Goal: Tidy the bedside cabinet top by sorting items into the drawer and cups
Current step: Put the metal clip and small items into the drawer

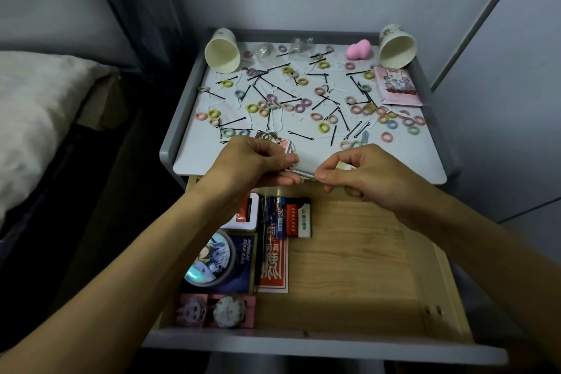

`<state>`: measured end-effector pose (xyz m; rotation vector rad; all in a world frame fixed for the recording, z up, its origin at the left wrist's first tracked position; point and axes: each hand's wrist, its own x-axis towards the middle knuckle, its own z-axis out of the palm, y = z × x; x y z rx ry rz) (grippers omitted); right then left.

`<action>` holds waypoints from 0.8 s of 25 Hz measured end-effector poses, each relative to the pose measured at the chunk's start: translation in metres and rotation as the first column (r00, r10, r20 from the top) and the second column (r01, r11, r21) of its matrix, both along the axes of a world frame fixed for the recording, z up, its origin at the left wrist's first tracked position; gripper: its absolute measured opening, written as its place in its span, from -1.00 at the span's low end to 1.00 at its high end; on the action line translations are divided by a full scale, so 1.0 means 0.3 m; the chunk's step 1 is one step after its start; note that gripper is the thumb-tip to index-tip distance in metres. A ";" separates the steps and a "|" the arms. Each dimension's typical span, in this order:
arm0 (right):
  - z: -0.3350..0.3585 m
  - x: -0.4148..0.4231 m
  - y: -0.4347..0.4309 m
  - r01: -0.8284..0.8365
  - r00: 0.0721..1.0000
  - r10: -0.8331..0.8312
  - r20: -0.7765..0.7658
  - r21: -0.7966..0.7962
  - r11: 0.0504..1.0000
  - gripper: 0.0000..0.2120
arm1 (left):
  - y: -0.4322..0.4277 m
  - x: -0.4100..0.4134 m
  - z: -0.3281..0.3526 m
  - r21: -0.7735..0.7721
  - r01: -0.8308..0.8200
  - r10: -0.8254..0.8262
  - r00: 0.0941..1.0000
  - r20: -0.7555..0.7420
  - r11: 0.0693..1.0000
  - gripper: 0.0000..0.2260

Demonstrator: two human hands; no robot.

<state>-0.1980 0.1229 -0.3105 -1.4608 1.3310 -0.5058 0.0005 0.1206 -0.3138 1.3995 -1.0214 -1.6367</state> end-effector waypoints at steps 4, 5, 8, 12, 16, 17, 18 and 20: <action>-0.011 0.002 0.016 0.039 0.999 -0.038 0.029 -0.047 0.998 -0.93 | -0.001 0.010 -0.003 -0.034 -0.037 0.039 0.997 0.060 0.999 -0.92; -0.014 0.004 0.019 0.032 0.999 -0.032 0.014 -0.055 0.998 -0.93 | -0.001 0.013 -0.005 -0.037 -0.033 0.036 0.996 0.080 0.999 -0.92; -0.022 0.008 0.023 -0.019 0.996 0.013 -0.083 -0.070 0.997 -0.93 | 0.003 0.017 -0.009 -0.027 0.020 -0.016 0.990 0.141 0.999 -0.95; -0.031 0.008 0.047 -0.092 0.988 0.086 -0.130 -0.042 0.995 -0.89 | 0.017 0.024 -0.011 0.016 0.103 -0.104 0.976 0.189 0.995 -0.89; -0.060 0.031 0.087 -0.132 0.981 0.125 -0.150 -0.042 0.990 -0.89 | 0.032 0.056 -0.016 0.082 0.170 -0.183 0.963 0.195 0.982 -0.91; -0.066 0.038 0.098 -0.137 0.981 0.130 -0.141 -0.038 0.990 -0.89 | 0.040 0.067 -0.022 0.094 0.174 -0.189 0.963 0.193 0.980 -0.92; -0.071 0.046 0.107 -0.141 0.983 0.136 -0.127 -0.031 0.990 -0.89 | 0.048 0.076 -0.029 0.103 0.171 -0.189 0.963 0.194 0.980 -0.92; -0.085 0.064 0.123 -0.139 0.988 0.140 -0.073 0.010 0.990 -0.90 | 0.065 0.092 -0.041 0.110 0.167 -0.186 0.962 0.198 0.980 -0.93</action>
